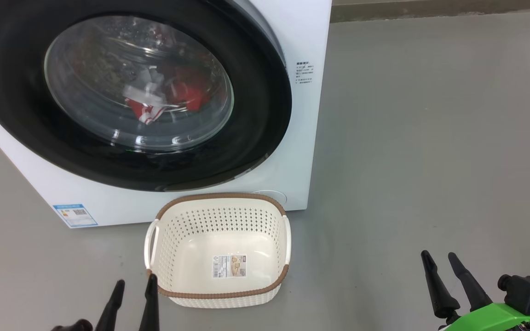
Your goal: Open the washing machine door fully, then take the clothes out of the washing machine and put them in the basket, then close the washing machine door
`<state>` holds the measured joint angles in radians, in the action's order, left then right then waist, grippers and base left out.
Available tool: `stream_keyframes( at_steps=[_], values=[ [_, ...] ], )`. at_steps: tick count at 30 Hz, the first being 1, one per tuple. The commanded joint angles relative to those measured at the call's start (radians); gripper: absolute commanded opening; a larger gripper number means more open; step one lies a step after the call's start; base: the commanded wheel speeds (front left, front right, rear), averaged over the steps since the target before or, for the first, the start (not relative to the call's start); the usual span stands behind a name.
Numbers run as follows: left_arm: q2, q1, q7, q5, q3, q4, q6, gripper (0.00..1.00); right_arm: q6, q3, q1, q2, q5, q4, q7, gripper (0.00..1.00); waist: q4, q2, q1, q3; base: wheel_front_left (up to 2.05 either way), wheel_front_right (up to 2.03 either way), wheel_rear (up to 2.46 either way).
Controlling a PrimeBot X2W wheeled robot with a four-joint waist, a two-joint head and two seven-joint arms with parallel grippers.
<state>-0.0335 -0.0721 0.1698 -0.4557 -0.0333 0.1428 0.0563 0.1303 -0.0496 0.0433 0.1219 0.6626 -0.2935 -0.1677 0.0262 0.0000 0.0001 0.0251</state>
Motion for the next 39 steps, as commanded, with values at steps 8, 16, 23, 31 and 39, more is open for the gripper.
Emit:
stream_keyframes(
  at_steps=[8,16,23,31,39],
  values=[
    [-0.014,-0.008,0.034,0.106,0.017,-0.025,-0.009,1.00,0.000,-0.032,0.006,0.028,-0.090,0.027,-0.036,1.00,-0.001,0.0000,-0.0001,0.000,0.00,0.00,0.00],
    [-0.015,-0.013,0.057,0.199,0.012,-0.025,-0.011,1.00,0.000,-0.036,0.013,0.034,-0.170,0.032,-0.060,1.00,-0.002,0.0000,-0.0001,0.005,0.00,0.00,0.00],
    [-0.016,-0.019,0.078,0.246,0.018,-0.024,-0.008,1.00,0.000,-0.029,0.020,0.037,-0.232,0.035,-0.080,1.00,-0.002,0.0000,-0.0001,0.007,0.00,0.00,0.00],
    [-0.017,-0.028,0.092,0.244,0.036,-0.005,0.013,1.00,0.000,-0.008,0.033,0.035,-0.262,0.035,-0.094,1.00,-0.005,0.0000,-0.0001,0.001,0.00,0.00,0.00],
    [-0.017,-0.020,0.092,0.226,0.047,0.015,0.031,1.00,0.000,0.009,0.035,0.028,-0.265,0.038,-0.094,1.00,-0.009,0.0000,-0.0001,0.009,0.00,0.00,0.00]
  ],
)
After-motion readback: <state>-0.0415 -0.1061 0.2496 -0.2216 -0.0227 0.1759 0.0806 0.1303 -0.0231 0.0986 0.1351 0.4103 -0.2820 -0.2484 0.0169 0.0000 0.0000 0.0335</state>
